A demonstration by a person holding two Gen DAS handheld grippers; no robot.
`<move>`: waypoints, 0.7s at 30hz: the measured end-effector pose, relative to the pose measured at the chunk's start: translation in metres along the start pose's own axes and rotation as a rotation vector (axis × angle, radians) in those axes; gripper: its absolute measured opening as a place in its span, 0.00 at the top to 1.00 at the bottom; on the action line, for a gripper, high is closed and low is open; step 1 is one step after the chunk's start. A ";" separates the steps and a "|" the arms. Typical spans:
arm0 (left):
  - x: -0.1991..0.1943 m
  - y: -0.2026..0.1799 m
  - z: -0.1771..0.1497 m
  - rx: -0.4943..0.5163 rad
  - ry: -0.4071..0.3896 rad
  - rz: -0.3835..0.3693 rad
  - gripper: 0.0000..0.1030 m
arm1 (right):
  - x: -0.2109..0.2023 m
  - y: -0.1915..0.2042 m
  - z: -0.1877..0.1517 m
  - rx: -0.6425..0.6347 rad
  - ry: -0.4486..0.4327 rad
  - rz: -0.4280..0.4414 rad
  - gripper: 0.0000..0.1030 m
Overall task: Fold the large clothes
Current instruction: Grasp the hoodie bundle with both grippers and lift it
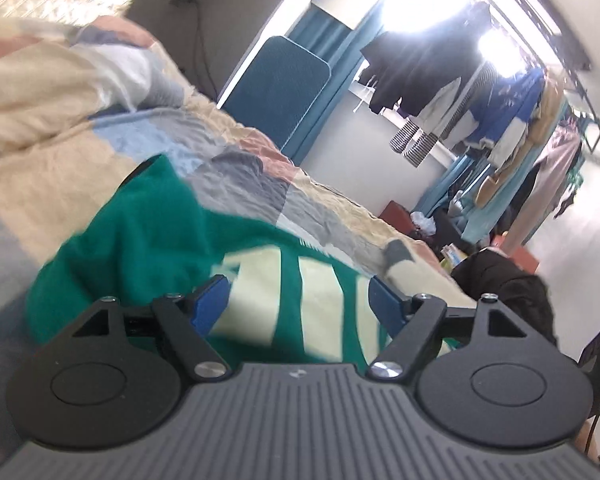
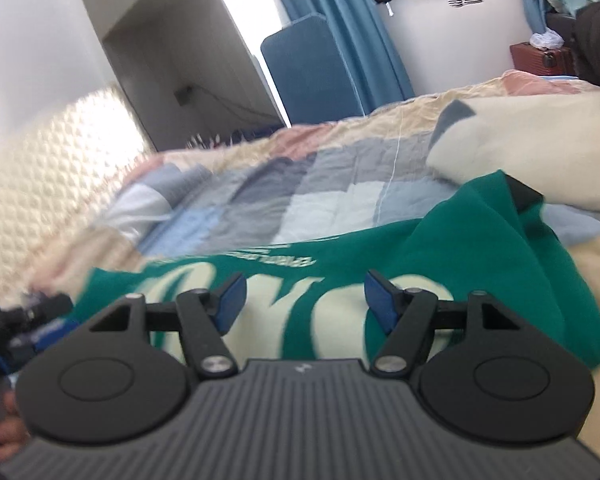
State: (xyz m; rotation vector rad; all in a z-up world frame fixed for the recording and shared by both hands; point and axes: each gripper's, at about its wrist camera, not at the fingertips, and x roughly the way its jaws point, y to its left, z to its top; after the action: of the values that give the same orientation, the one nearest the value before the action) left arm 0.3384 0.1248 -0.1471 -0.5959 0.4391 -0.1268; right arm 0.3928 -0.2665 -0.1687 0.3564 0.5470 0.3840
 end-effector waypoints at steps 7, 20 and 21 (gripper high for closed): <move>-0.027 0.017 -0.032 -0.246 0.067 -0.037 0.13 | -0.047 -0.009 -0.030 0.321 0.046 0.081 0.33; 0.013 0.077 -0.073 -0.648 0.113 -0.087 0.02 | -0.009 -0.044 -0.074 0.664 0.128 0.111 0.00; 0.019 0.081 -0.075 -0.665 0.111 -0.085 0.02 | -0.002 -0.049 -0.077 0.685 0.128 0.111 0.00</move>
State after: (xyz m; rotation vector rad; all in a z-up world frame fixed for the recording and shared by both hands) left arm 0.3215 0.1485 -0.2555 -1.2657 0.5667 -0.0936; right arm 0.3607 -0.2925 -0.2502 1.0295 0.7812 0.3187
